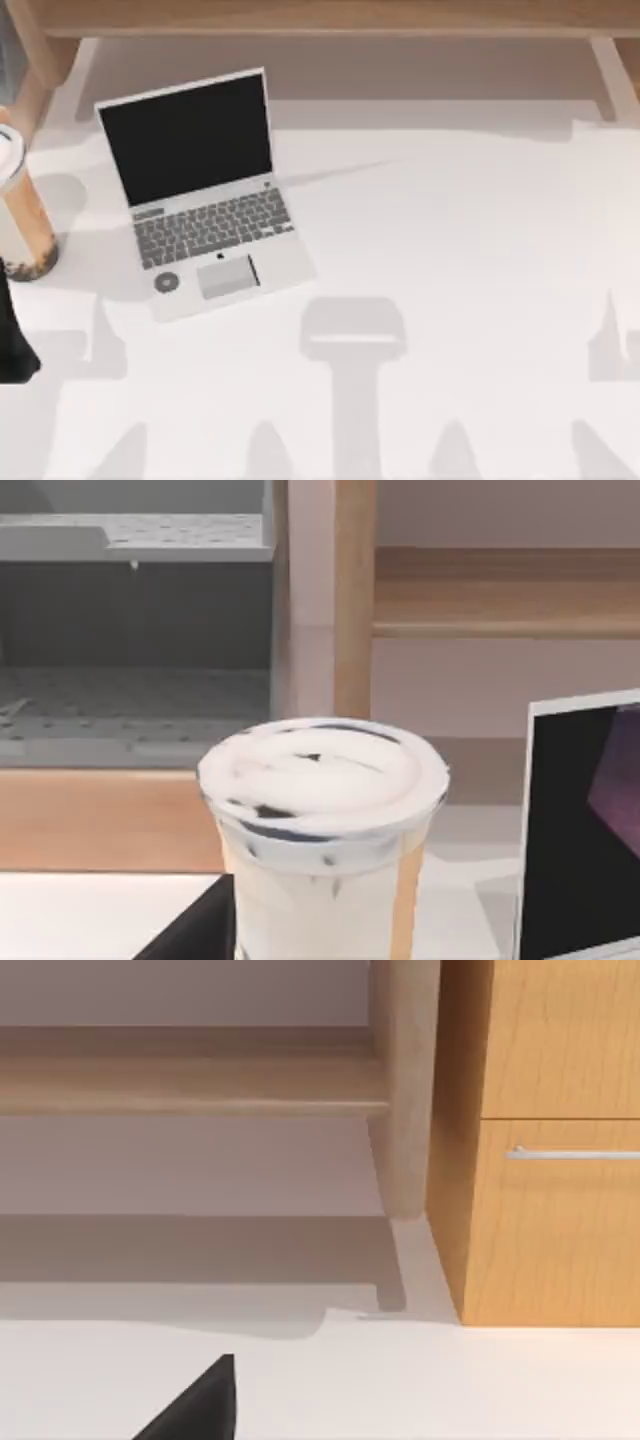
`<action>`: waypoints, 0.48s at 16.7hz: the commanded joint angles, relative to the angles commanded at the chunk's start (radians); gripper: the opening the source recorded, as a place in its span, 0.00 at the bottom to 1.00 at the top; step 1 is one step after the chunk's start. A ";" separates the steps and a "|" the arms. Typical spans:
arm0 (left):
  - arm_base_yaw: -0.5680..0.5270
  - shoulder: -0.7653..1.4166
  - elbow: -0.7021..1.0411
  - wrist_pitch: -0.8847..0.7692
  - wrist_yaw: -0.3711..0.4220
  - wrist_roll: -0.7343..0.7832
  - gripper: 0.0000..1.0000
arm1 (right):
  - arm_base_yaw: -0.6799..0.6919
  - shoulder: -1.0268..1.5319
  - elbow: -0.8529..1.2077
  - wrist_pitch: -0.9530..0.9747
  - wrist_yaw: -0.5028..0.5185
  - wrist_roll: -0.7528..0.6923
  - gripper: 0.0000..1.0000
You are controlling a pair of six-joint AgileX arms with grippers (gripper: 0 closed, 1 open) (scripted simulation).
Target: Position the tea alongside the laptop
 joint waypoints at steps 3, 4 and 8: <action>0.004 0.013 0.002 0.012 0.004 0.001 1.00 | 0.000 0.000 0.000 0.000 0.000 0.000 1.00; 0.010 0.035 0.006 0.032 0.011 0.003 1.00 | 0.000 0.000 0.000 0.000 0.000 0.000 1.00; 0.053 0.229 0.031 0.182 0.059 0.018 1.00 | 0.000 0.000 0.000 0.000 0.000 0.000 1.00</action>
